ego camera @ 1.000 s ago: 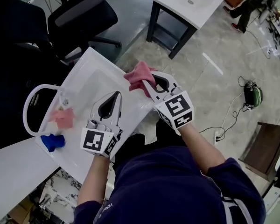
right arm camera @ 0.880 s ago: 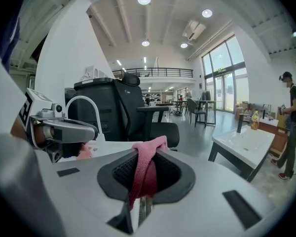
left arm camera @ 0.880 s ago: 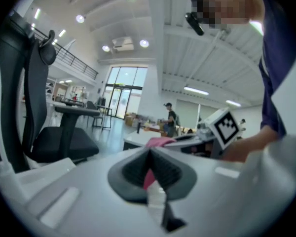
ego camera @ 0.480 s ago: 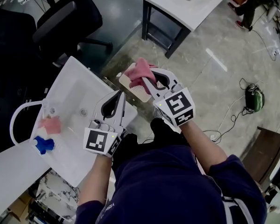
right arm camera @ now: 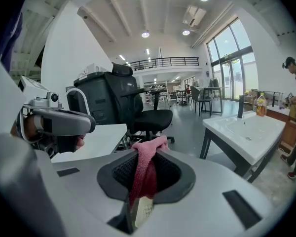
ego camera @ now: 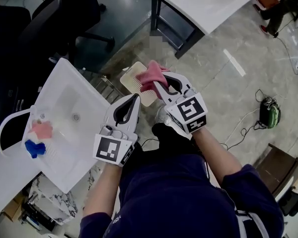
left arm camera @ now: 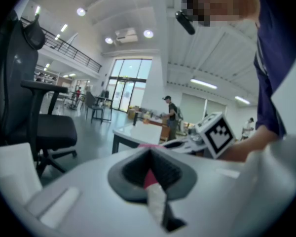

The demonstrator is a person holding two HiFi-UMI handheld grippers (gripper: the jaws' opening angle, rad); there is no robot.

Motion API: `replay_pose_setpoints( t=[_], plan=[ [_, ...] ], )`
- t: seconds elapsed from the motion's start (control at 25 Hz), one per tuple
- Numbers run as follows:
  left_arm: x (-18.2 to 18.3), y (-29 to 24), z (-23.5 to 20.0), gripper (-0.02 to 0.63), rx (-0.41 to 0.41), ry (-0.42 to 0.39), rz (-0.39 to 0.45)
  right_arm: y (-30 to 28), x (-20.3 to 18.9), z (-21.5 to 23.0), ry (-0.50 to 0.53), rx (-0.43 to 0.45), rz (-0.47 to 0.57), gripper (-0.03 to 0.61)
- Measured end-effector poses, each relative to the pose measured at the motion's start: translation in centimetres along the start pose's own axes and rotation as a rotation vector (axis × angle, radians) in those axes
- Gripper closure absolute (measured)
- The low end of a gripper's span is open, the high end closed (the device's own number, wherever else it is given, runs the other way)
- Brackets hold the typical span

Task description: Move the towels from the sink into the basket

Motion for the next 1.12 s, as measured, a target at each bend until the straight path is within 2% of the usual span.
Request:
replay_pose_setpoints(
  t=[0.32,0.72,1.12],
  plan=[
    [-1.5,-5.0,0.9,0.612,0.03,0.041,-0.047,-3.3,-3.5,3.5,0.008,0.065,-0.062,0.523],
    [-5.4,-7.9,-1.1,0.612,0.085,0.127,-0.04,-7.7,-8.5,4.6,0.019,0.1,-0.142,0.523],
    [-9.3,-10.9,-1.7,0.611,0.107,0.169,-0.038,-12.7,-14.0,5.2,0.025,0.124,-0.203,0.523]
  ],
)
Point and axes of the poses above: the fingertips, and each gripper's own axes: y backward along the fingers, z to its right, x out of its top, the point moved 2 cm from there along y, backward along the fingers, and after that the axes turned 10 degrees about -z, right-handed, at the moved point
